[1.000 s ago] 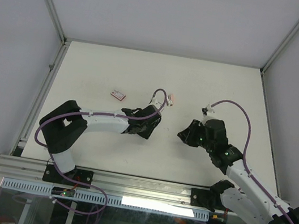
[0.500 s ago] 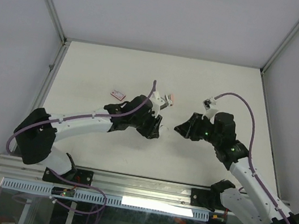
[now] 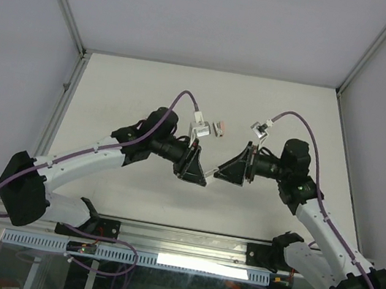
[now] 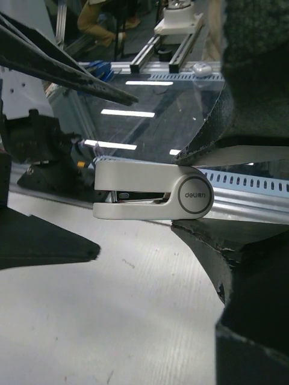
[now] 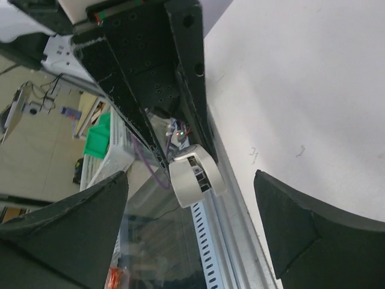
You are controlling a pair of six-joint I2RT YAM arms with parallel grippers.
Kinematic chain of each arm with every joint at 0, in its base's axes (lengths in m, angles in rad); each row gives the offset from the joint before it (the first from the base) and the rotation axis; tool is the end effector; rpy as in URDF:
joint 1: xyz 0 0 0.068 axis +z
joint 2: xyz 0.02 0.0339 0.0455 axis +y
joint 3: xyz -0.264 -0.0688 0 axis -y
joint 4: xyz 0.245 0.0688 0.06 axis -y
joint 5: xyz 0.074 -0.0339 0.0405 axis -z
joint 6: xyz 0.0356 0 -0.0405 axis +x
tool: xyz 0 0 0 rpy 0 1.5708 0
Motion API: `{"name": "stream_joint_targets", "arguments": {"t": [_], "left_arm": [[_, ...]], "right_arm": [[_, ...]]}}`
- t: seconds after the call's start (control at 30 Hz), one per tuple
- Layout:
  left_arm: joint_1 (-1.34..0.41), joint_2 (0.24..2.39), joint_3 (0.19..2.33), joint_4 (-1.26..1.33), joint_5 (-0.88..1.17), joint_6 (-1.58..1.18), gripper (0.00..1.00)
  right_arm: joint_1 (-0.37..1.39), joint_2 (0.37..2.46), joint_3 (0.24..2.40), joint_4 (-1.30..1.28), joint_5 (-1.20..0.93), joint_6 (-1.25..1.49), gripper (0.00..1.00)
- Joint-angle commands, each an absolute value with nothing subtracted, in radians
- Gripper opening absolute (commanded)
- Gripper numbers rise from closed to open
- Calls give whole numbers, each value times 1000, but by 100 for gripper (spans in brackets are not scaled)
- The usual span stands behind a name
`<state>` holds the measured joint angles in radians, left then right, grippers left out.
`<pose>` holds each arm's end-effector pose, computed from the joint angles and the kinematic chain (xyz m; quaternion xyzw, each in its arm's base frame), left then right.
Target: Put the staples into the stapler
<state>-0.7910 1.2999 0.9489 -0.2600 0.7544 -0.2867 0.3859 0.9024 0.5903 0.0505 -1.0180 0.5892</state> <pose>0.1809 -0.2176 0.2826 0.3704 0.7562 -0.5007 0.2008 0.1716 0.1024 0.2786 -0.2249 0.7193 0.5906 0.2886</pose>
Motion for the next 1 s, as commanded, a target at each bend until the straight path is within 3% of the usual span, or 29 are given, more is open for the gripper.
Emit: {"name": "stream_joint_targets", "arguments": {"t": [0.0,0.1,0.27,0.33,0.37,0.43,0.47,0.5,0.57,0.67,0.8,0.97], "left_arm": [[-787,1259,950,-152,925,-321,4],[-788,1255,946,-125,930,-334,3],[-786,1260,939,-108,916,-344,3],[-786,1262,935,-107,896,-342,4],[-784,1262,933,-107,882,-341,9],[-781,1261,929,-107,848,-337,30],[-776,1259,926,-108,822,-333,56],[-772,1251,924,-111,785,-326,72],[-770,1226,918,-126,660,-290,90],[-785,1175,912,-139,481,-224,96],[-854,1145,918,-153,309,-143,97],[-884,1206,976,-247,243,-87,90]], "right_arm": [[444,911,623,122,-1093,606,88],[449,931,623,105,-1083,596,79],[453,934,605,163,-1110,637,47],[453,931,601,191,-1114,662,27],[453,933,600,200,-1112,670,19],[453,936,602,192,-1088,676,1],[453,941,605,166,-1063,676,0],[453,946,613,129,-1020,676,0],[451,966,637,49,-930,689,0],[451,1015,668,-35,-836,739,0],[453,1060,669,-38,-815,793,0],[453,1069,676,-42,-820,799,0]]}}
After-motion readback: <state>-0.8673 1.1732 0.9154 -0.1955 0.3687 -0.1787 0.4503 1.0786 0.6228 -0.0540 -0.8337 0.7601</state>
